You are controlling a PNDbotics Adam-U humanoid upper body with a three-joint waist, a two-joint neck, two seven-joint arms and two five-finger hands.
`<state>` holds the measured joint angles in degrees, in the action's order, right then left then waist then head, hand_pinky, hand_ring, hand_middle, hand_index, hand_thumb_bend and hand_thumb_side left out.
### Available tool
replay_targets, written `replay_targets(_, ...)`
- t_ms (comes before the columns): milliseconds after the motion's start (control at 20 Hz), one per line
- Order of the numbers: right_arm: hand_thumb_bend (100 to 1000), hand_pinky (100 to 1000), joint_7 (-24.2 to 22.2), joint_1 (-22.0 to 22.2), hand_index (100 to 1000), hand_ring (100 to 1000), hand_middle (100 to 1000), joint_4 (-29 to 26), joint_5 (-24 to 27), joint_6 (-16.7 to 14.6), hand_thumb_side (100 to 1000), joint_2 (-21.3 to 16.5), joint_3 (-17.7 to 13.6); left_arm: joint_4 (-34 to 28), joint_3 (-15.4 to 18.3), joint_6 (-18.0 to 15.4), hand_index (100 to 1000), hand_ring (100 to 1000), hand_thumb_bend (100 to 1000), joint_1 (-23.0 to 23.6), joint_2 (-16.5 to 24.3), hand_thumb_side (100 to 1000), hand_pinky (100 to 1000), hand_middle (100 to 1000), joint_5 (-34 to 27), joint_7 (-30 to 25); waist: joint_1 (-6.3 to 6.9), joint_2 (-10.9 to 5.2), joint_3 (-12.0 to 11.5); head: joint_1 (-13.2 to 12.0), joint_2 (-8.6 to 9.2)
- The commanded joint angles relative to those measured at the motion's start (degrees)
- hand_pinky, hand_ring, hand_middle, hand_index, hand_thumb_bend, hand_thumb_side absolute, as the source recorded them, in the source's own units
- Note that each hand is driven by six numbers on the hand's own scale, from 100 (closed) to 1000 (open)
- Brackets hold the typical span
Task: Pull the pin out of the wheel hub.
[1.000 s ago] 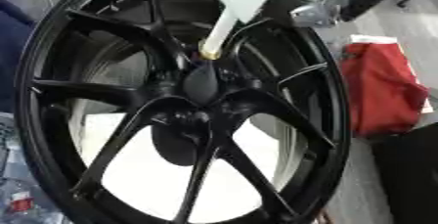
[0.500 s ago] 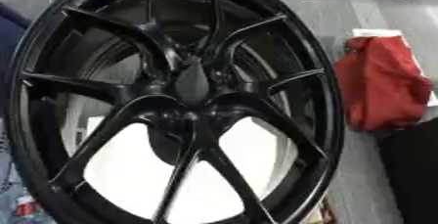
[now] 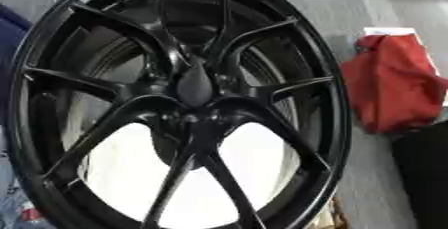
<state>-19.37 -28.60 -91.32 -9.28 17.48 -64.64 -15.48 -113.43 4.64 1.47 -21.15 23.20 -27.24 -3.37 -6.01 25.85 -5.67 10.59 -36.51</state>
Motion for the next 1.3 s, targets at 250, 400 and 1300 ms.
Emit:
replay_targets(250,100,806,6.23,6.00,512,691,377,6.83,-4.26,2.40,100,1.66,-5.27,-1.16,1.07,-0.35,875,577,134,0.41,0.42,877,898,702,0.30,0.62,0.60,-1.88,0.43,-2.11,0.49)
replay_targets(400,100,812,8.78,9.76,521,709,396,9.29,-6.79,4.80,100,3.66,-5.78,-1.16,1.13,-0.30,875,577,134,0.54,0.21,879,898,702,0.51,0.78,0.73,-1.63,0.55,-2.59,0.81)
replay_targets(1300,100,929,23.77,17.36,1000,971,921,9.48,-4.04,13.75,544,14.06,-4.47,-1.16,0.90,-0.34,876,579,133,0.09,-0.22,878,900,703,0.64,0.54,1.29,-1.10,0.17,-3.65,1.24)
